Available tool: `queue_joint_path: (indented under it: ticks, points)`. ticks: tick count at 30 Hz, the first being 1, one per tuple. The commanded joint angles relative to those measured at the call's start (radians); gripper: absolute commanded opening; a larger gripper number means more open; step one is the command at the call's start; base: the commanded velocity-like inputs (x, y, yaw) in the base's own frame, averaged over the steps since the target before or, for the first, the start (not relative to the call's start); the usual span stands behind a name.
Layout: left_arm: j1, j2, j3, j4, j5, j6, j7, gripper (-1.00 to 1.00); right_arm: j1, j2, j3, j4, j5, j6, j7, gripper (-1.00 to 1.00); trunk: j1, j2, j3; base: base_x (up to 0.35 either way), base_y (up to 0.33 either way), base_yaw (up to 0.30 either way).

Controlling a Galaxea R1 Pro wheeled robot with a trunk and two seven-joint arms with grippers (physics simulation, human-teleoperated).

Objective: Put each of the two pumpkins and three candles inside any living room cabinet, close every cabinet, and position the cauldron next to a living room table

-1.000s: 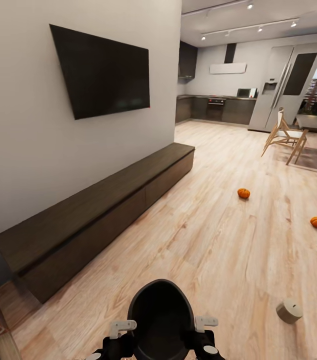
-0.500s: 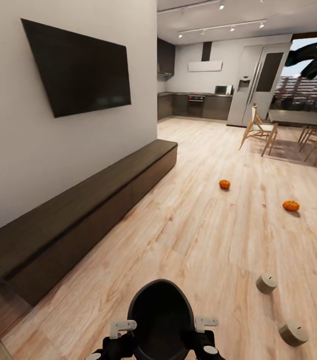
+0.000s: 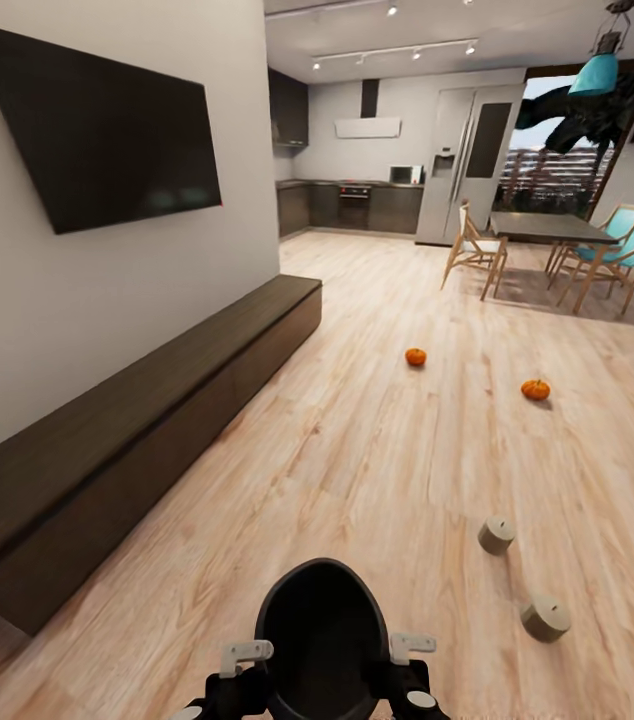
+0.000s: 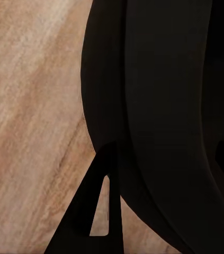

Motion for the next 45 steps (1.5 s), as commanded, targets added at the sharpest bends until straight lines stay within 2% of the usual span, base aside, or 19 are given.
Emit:
queue_joint_path:
  ticks: [1, 45]
  points:
    - [0.000, 0.002, -0.002, 0.000, 0.009, 0.006, -0.001, -1.00, -0.002, 0.000, 0.003, -0.005, -0.004, -0.002, 0.001, -1.00, 0.000, 0.000, -0.002, -0.001, 0.000, -0.226]
    - [0.000, 0.002, -0.003, 0.005, 0.009, -0.002, -0.001, -1.00, -0.002, 0.001, 0.003, -0.003, -0.004, -0.002, 0.001, -1.00, 0.000, 0.000, -0.032, 0.000, 0.000, -0.227]
